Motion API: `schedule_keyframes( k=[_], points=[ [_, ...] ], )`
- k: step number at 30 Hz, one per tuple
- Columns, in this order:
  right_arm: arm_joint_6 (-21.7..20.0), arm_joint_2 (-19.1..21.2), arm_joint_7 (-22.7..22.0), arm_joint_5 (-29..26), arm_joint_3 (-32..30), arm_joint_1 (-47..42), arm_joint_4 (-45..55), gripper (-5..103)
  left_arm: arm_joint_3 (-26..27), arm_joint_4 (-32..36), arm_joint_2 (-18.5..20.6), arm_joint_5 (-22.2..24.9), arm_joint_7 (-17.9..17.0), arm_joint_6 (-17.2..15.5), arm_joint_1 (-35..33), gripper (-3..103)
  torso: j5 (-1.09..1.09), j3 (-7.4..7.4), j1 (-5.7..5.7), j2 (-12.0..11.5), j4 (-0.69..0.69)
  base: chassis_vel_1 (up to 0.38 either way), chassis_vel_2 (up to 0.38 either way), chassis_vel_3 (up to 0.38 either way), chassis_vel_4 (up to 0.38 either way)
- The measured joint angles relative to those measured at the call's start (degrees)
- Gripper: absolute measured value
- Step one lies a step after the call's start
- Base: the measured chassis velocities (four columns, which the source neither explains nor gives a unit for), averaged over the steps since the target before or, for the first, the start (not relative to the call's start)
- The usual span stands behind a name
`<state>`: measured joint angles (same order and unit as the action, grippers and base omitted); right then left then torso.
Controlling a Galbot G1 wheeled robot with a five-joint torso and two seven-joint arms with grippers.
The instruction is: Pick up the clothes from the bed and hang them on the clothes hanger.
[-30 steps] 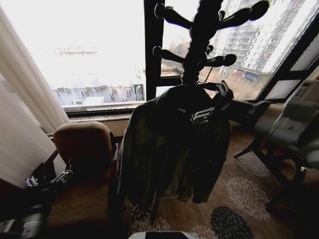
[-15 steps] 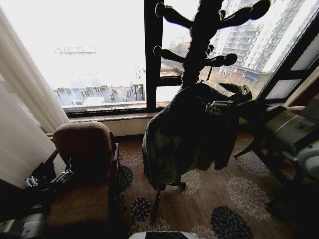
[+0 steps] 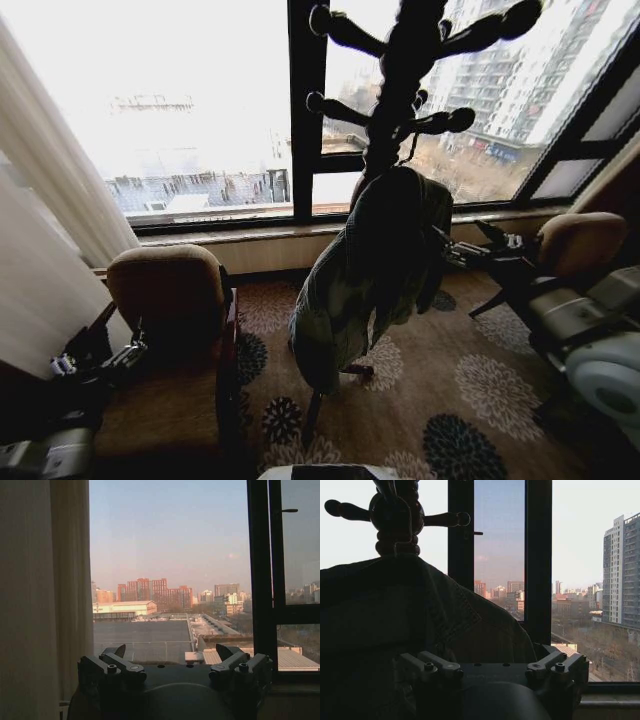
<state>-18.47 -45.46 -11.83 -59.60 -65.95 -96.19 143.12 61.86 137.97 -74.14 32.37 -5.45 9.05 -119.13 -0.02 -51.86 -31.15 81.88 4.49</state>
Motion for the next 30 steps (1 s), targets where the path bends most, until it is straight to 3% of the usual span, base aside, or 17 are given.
schedule_keyframes(
  k=[1, 3, 13, 16, 20, 30],
  points=[
    [0.72, -3.64, 1.13, 2.46, 0.76, -1.82, 0.0, 100, 0.0, -0.01, 0.0, 0.0, 0.0, 0.0, 0.0, 100, 0.02, 0.0, 0.0, 0.0, 0.02, 0.0, 0.0, 0.0, 0.0],
    [1.49, -6.94, 2.49, 5.44, 1.98, -3.7, 0.01, 100, 0.0, 0.0, 0.0, 0.01, 0.0, 0.0, 0.0, 100, 0.02, 0.0, 0.0, 0.0, 0.02, 0.0, 0.0, 0.0, 0.0],
    [4.88, -13.66, 6.96, 12.79, 3.67, -8.42, 0.03, 100, 0.0, 0.0, 0.0, 0.0, 0.01, 0.0, 0.0, 100, 0.01, 0.0, 0.0, 0.0, 0.0, 0.0, 0.0, 0.0, 0.0],
    [6.49, -16.65, 9.11, 17.95, 4.27, -10.92, 0.03, 100, 0.0, 0.0, 0.0, 0.0, 0.01, 0.0, 0.0, 100, 0.01, 0.0, 0.0, 0.0, 0.01, 0.0, 0.0, 0.0, 0.0],
    [7.63, -18.68, 10.03, 20.25, 4.64, -12.1, 0.03, 100, 0.0, 0.0, 0.0, 0.0, 0.01, 0.0, 0.0, 100, 0.02, 0.0, 0.0, -0.01, 0.03, 0.0, 0.0, 0.0, 0.0],
    [7.71, -18.51, 10.14, 21.06, 4.91, -12.07, 0.07, 100, 0.0, 0.0, 0.0, 0.0, 0.01, 0.0, 0.0, 100, 0.02, -0.01, 0.0, -0.01, 0.01, 0.0, 0.0, 0.0, 0.0]
  ],
)
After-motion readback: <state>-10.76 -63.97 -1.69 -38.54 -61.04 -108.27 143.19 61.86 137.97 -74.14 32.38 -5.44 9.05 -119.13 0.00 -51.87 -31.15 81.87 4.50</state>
